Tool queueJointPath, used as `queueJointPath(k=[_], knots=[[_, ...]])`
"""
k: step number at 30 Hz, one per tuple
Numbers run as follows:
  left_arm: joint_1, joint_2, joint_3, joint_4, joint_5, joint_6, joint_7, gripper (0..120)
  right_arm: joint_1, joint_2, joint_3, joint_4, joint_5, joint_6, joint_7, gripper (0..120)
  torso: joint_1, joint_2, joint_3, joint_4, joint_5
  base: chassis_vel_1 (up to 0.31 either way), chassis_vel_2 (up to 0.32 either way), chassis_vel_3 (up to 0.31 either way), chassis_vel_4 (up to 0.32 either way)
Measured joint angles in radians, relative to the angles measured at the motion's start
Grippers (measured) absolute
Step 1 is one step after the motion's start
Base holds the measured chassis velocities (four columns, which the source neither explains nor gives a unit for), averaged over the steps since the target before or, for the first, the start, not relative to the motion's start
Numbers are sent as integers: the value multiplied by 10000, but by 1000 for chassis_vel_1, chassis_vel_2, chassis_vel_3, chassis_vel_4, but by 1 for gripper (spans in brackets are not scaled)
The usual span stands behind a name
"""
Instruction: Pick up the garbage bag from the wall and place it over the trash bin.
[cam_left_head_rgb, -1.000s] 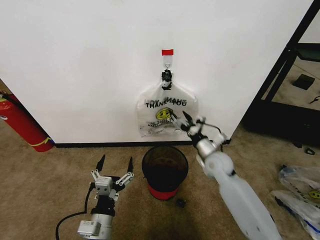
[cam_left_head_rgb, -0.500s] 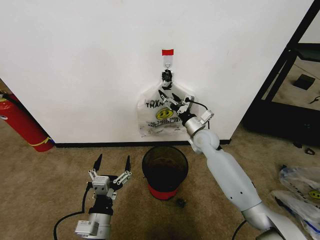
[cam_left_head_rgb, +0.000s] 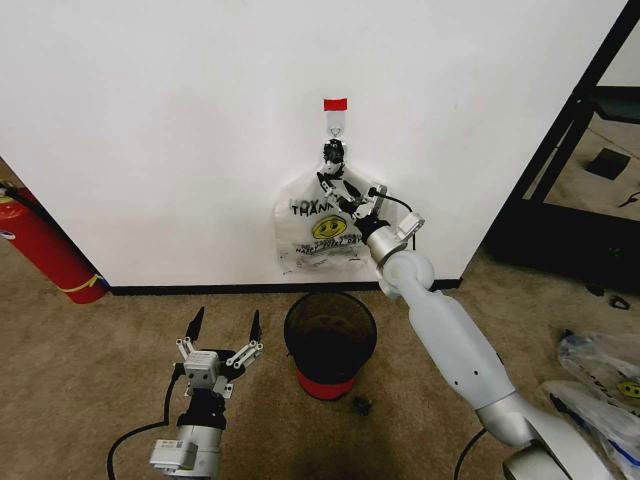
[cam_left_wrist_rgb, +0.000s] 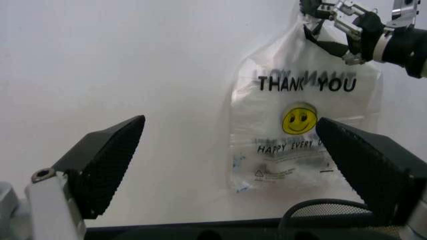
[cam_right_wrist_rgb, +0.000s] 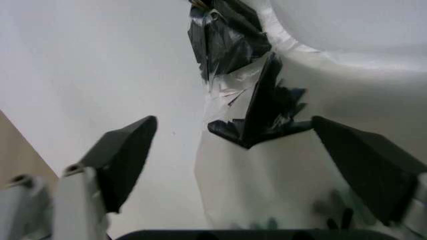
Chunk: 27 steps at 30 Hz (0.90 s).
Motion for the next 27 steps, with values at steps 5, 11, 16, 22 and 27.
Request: queueJointPath(k=[5,11,16,22,27], knots=[[-2,-9,-2,-16,-9,0,2,100,21,84,-22,-48,12,0,53,67,0,0,0,0,0,0,0,0,0],[-5,-42,-5,-17,-13,-18,4,100,-13,52,9,5,12,0,116,43,0,0,0,0,0,0,0,0,0],[-1,-53,18,-18,-13,-24,0,100,-31,5,2,78,13,0,168,30,0,0,0,-1,0,0,0,0,0],[-6,-41,44,-20,-13,-26,-6,100,-87,-73,12,215,23,0,218,0,0,0,0,1,0,0,0,0,0],[-1,-55,64,-68,-14,-28,-10,100,-161,-162,35,339,24,1,285,0,0,0,0,0,0,0,0,0,0]])
